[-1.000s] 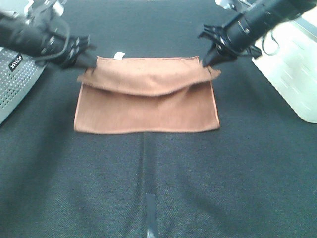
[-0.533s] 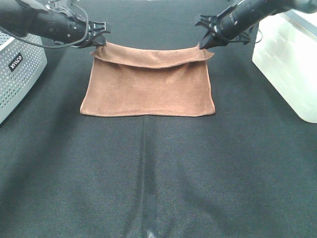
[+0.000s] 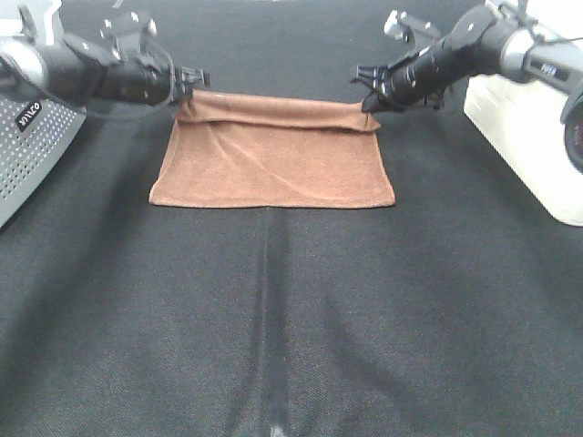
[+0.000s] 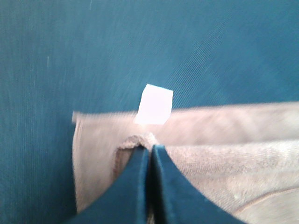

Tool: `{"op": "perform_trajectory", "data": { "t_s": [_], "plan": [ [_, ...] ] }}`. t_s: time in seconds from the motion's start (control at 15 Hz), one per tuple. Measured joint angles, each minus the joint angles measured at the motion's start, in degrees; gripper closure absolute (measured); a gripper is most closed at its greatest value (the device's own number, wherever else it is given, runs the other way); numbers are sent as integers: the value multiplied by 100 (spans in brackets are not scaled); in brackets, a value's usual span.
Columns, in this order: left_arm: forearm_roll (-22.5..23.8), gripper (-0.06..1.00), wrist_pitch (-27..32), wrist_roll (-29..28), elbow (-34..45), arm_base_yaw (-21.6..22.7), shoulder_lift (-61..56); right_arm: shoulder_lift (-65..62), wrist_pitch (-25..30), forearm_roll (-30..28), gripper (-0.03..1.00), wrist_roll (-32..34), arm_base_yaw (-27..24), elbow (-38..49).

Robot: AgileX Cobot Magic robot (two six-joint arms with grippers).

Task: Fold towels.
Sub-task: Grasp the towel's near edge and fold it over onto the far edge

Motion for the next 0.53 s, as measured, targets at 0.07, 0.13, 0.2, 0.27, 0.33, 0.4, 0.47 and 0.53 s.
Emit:
{"op": "perform_trajectory", "data": {
  "t_s": [0.07,0.13,0.2,0.27,0.33,0.4,0.47,0.53],
  "plan": [
    [0,84,-23,0,-11,0,52,34,-40,-11,85,0,0,0],
    [0,74,-29,6,-17,0,57,46,-103,-11,70,0,0,0],
    [0,60,-6,17,-40,0,57,34,-160,-11,54,6,0,0],
    [29,36,143,17,-46,0,52,-11,-138,-34,35,6,0,0],
    [29,36,143,17,-46,0,52,-11,-138,-34,35,6,0,0],
    [160,26,281,17,-46,0,29,-74,-46,-92,30,6,0,0],
    [367,21,476,17,-46,0,-34,-172,132,-160,27,6,0,0],
    [550,20,693,0,-46,6,-126,-298,361,-189,26,6,0,0]
  ]
}}
